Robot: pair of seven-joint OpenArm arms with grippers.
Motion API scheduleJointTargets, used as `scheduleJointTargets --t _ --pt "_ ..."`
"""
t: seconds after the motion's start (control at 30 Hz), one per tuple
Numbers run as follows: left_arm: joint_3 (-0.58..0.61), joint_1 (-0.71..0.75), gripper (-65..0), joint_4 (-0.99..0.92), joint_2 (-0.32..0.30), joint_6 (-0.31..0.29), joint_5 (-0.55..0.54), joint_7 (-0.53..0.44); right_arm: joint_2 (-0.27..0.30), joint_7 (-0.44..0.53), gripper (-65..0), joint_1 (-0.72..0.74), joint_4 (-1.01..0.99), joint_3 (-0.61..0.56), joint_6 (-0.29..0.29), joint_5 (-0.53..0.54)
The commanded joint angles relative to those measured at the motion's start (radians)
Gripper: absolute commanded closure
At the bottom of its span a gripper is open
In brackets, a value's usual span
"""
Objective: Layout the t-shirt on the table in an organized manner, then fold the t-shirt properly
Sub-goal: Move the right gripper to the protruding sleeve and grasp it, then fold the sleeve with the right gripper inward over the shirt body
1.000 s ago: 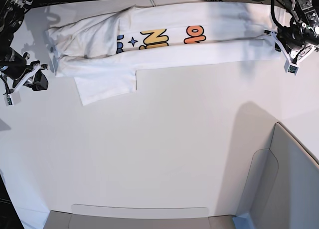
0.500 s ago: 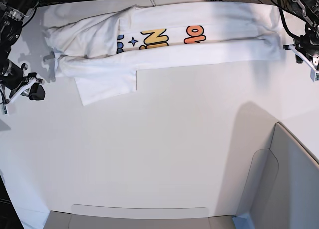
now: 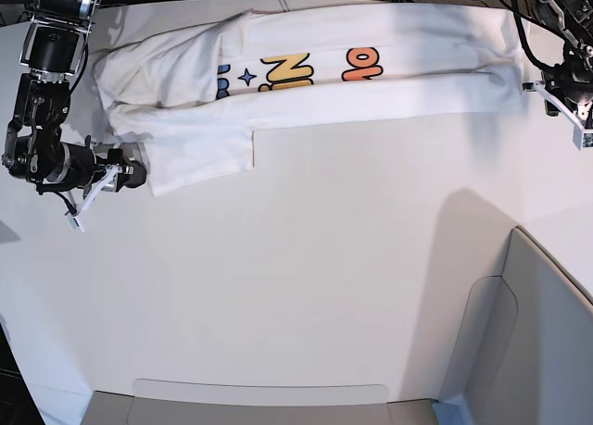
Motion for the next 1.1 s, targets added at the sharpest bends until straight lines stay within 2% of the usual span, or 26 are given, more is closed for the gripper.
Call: scheduleJointTargets --t 0.0,0.2,0.37,0.4,0.47,0.53,0.57,0.6,0.77,0.93,1.07 --pt "-0.003 -0.003 -18.1 0.015 -0.017 -0.001 -0.003 -0.014 0.002 0.009 -24.9 0.02 -0.002 0.003 0.004 0.017" --pt "-0.003 -0.008 -18.1 0.015 -0.017 -0.001 -0.003 -0.014 -0.026 -0.026 -24.9 0.027 -0.065 -0.031 0.004 0.017" --pt "-0.003 -0.008 -18.1 0.015 -0.017 -0.001 -0.003 -0.014 -0.029 -0.04 -24.5 0.037 -0.06 -0.122 0.004 0.021" --pt "-0.003 -0.008 -18.1 0.015 -0.017 -0.001 -0.003 -0.014 -0.027 -0.042 -22.8 0.037 -0.06 -0.137 0.004 0.021" --pt "-0.003 -0.008 -18.1 0.015 -0.017 -0.001 -0.003 -0.014 -0.024 -0.042 -15.2 0.037 -0.059 -0.16 0.005 0.021" --pt "-0.003 -0.008 -18.1 0.015 -0.018 -0.001 -0.003 -0.014 -0.024 -0.042 -2.9 0.039 -0.057 -0.177 0.005 0.021" --pt "-0.003 -0.008 -18.1 0.015 -0.018 -0.001 -0.003 -0.014 -0.023 -0.042 0.0 0.04 -0.057 -0.181 0.005 0.021" --pt "-0.003 -0.008 -18.1 0.015 -0.018 -0.001 -0.003 -0.014 -0.023 -0.042 0.0 0.04 -0.053 -0.183 0.005 0.021" --pt "-0.003 -0.008 -18.1 0.015 -0.015 -0.001 -0.003 -0.014 -0.013 -0.088 0.0 0.023 0.171 -0.186 0.005 0.021" --pt "-0.003 -0.005 -18.0 0.015 -0.014 -0.001 -0.003 -0.014 0.016 -0.089 0.0 -0.096 0.374 -0.183 0.008 0.021" --pt "-0.003 -0.002 -18.0 0.015 -0.014 -0.001 -0.003 -0.014 0.022 -0.083 0.0 -0.254 0.575 -0.175 0.01 0.021"
